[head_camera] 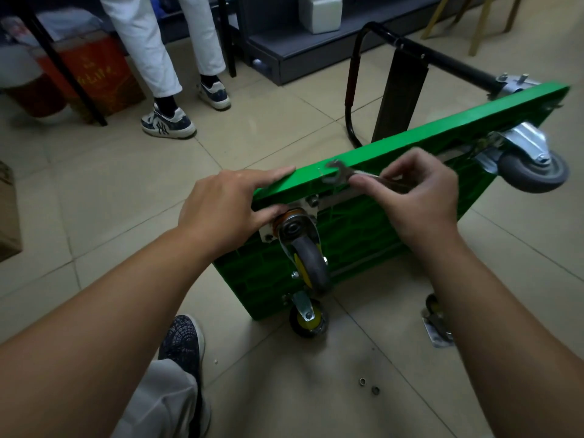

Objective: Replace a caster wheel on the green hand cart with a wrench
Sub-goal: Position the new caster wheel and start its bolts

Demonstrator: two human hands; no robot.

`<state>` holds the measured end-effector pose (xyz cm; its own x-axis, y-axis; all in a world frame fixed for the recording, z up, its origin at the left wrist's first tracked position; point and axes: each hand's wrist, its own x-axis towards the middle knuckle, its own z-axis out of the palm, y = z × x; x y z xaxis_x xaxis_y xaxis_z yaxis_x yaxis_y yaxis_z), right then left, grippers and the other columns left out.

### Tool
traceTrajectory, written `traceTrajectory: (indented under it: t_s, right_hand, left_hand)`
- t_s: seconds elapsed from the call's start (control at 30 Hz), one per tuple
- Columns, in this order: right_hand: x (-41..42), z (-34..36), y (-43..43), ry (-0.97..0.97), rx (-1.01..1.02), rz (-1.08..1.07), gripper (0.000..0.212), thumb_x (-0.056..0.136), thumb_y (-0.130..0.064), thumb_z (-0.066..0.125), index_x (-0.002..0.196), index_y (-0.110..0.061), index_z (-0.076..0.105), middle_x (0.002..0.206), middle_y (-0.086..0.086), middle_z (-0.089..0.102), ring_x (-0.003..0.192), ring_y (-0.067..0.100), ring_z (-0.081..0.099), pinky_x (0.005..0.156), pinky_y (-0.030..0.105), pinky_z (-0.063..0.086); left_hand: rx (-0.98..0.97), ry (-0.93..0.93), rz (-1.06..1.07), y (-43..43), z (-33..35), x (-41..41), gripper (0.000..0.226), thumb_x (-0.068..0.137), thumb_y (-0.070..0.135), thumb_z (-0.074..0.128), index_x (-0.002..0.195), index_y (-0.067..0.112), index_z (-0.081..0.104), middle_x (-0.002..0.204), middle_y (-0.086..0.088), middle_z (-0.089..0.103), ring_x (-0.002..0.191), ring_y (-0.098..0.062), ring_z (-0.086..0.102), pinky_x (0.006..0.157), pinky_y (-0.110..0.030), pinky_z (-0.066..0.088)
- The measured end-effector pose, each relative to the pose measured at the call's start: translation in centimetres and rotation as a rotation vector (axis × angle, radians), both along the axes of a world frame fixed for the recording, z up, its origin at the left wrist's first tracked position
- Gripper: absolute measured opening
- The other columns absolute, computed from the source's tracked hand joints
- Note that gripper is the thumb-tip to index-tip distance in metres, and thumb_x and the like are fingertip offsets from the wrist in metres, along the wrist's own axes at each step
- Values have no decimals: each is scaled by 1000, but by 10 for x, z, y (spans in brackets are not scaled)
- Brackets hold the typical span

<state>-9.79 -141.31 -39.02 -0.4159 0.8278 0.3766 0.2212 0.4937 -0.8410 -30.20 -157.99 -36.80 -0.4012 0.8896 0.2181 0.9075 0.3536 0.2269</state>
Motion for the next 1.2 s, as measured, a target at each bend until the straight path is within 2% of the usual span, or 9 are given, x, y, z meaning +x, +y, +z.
traceTrajectory:
  t_s: [0.07, 0.13, 0.37, 0.6, 0.87, 1.0, 1.07, 1.13, 1.2]
  right_hand:
    - [-3, -15, -14, 304, -392, 20, 43, 68, -46, 83, 81, -12, 60, 80, 3, 63, 72, 9, 59, 66, 20, 50]
    - [-9, -39, -26, 345, -568, -31, 39, 66, -43, 81, 77, -14, 58, 76, 6, 59, 69, 11, 55, 62, 12, 47]
    - [-27, -91, -56, 330, -717, -30, 42, 63, -44, 84, 74, -13, 57, 63, -3, 50, 62, 10, 47, 56, 13, 43]
    - [-43, -98, -55, 353, -709, -54, 35, 76, -31, 84, 79, -7, 58, 63, -3, 49, 54, 4, 43, 51, 14, 38]
    - [-39, -84, -42, 276, -583, 5, 43, 66, -41, 84, 76, -8, 58, 66, 0, 55, 55, 2, 50, 53, 16, 42]
    - [-29, -75, -24, 139, -417, -7, 52, 63, -47, 90, 75, -7, 60, 70, 9, 61, 63, 13, 56, 59, 30, 49]
    - [-24, -71, -15, 23, -325, -35, 56, 59, -64, 87, 75, -17, 61, 74, 5, 66, 75, 22, 63, 68, 41, 56]
    - [-20, -63, -8, -95, -223, -57, 63, 54, -80, 79, 77, -25, 59, 77, -4, 65, 91, 29, 62, 75, 49, 56]
    - [-17, -53, -4, -203, -97, -61, 61, 55, -83, 74, 76, -28, 57, 84, -6, 63, 99, 28, 56, 79, 45, 52]
  left_hand:
    - [2, -7, 1, 0, 0, -1, 63, 89, 56, 69, 143, 64, 38, 127, 8, 71, 101, -25, 66, 70, -32, 38]
    - [1, -9, -2, 0, 0, -1, 63, 89, 56, 70, 143, 64, 39, 126, 8, 71, 98, -25, 66, 69, -32, 37]
    - [9, -11, -7, 0, -1, -2, 63, 89, 55, 70, 143, 64, 39, 124, 7, 72, 99, -26, 66, 70, -32, 38]
    - [6, -9, -8, 0, -1, -1, 63, 89, 55, 69, 144, 64, 38, 125, 9, 71, 100, -24, 66, 70, -31, 37]
    - [7, 6, -7, 0, 0, -3, 63, 89, 56, 68, 143, 65, 38, 127, 9, 71, 102, -23, 66, 71, -31, 38]
    - [0, 1, -1, 1, -1, -3, 62, 89, 57, 68, 142, 66, 37, 126, 9, 71, 102, -24, 66, 71, -31, 37]
    - [0, -1, 2, 1, 0, -2, 62, 89, 58, 68, 142, 66, 38, 126, 9, 71, 101, -24, 66, 71, -31, 37]
    - [-1, -5, 2, 1, 0, -1, 62, 89, 57, 68, 142, 66, 38, 124, 8, 72, 99, -25, 66, 70, -31, 37]
    - [0, -11, -5, 1, 1, -1, 62, 89, 56, 69, 143, 65, 38, 124, 7, 72, 98, -25, 66, 69, -32, 37]
